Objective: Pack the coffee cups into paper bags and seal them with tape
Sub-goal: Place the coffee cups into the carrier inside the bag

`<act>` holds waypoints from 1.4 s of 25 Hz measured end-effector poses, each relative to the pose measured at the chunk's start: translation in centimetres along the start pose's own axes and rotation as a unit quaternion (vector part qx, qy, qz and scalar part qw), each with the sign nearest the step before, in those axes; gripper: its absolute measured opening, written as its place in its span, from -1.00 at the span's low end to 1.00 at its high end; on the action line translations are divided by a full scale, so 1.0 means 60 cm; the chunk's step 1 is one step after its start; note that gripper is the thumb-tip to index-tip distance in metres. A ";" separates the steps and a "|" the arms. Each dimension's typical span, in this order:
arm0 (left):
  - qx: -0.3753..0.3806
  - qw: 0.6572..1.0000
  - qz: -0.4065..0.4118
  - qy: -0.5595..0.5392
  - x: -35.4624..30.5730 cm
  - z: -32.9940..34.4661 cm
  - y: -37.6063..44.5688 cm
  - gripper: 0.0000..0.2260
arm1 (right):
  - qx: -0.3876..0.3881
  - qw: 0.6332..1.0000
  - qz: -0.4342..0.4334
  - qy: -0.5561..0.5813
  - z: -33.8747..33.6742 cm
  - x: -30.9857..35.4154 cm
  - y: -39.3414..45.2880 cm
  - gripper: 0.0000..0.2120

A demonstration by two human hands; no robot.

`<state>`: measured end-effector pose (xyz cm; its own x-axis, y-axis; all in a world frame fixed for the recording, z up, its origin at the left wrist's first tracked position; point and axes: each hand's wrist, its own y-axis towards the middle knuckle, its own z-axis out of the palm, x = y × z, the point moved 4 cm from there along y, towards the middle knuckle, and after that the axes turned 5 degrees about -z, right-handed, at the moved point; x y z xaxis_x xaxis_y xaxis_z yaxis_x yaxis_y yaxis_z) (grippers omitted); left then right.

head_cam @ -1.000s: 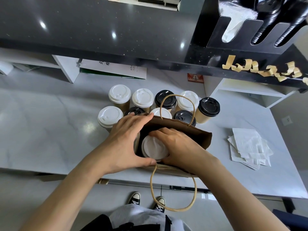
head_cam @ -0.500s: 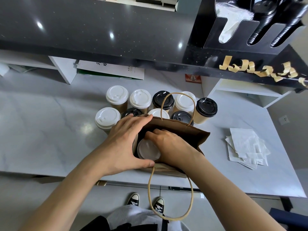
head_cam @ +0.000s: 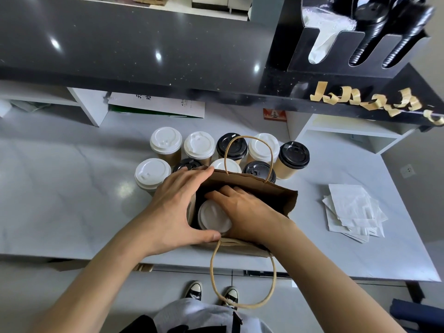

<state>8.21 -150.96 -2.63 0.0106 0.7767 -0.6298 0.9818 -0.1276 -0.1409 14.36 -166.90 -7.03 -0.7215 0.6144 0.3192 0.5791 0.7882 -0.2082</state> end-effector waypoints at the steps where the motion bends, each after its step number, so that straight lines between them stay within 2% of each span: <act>1: -0.003 1.000 0.000 -0.001 0.000 0.000 -0.001 0.07 | -0.003 1.000 0.003 0.009 -0.004 0.000 -0.007 -0.22; 7: -0.006 1.000 0.003 -0.013 0.004 0.002 -0.004 0.05 | -0.070 0.993 0.029 0.094 -0.064 0.004 -0.059 -0.39; 11: 0.003 1.000 0.003 -0.016 0.004 0.002 -0.004 0.04 | -0.141 0.978 0.046 0.145 -0.105 0.000 -0.102 -0.60; 14: 0.005 1.000 0.000 -0.020 0.002 0.002 -0.001 0.03 | -0.211 0.958 0.069 0.182 -0.140 -0.012 -0.134 -0.75; 19: 0.005 1.000 0.009 -0.022 -0.005 0.004 0.002 0.01 | -0.316 0.918 0.093 0.221 -0.203 -0.051 -0.180 -0.87; 25: -0.009 1.000 0.021 -0.013 -0.007 0.006 0.006 -0.03 | -0.320 0.907 0.192 0.193 -0.196 -0.170 -0.190 -0.88; 30: -0.024 0.999 0.022 0.006 -0.009 0.004 0.005 -0.03 | -0.319 0.903 0.241 0.160 -0.161 -0.247 -0.162 -0.88; 35: -0.026 0.999 0.017 0.009 -0.012 0.005 0.005 -0.03 | -0.297 0.889 0.323 0.130 -0.126 -0.311 -0.115 -0.70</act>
<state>8.46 -151.75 -2.42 0.0469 0.7833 -0.6198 0.9893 -0.1222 -0.0796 26.72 -184.09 -4.55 -0.0975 0.8427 0.5295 0.9949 0.0682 0.0746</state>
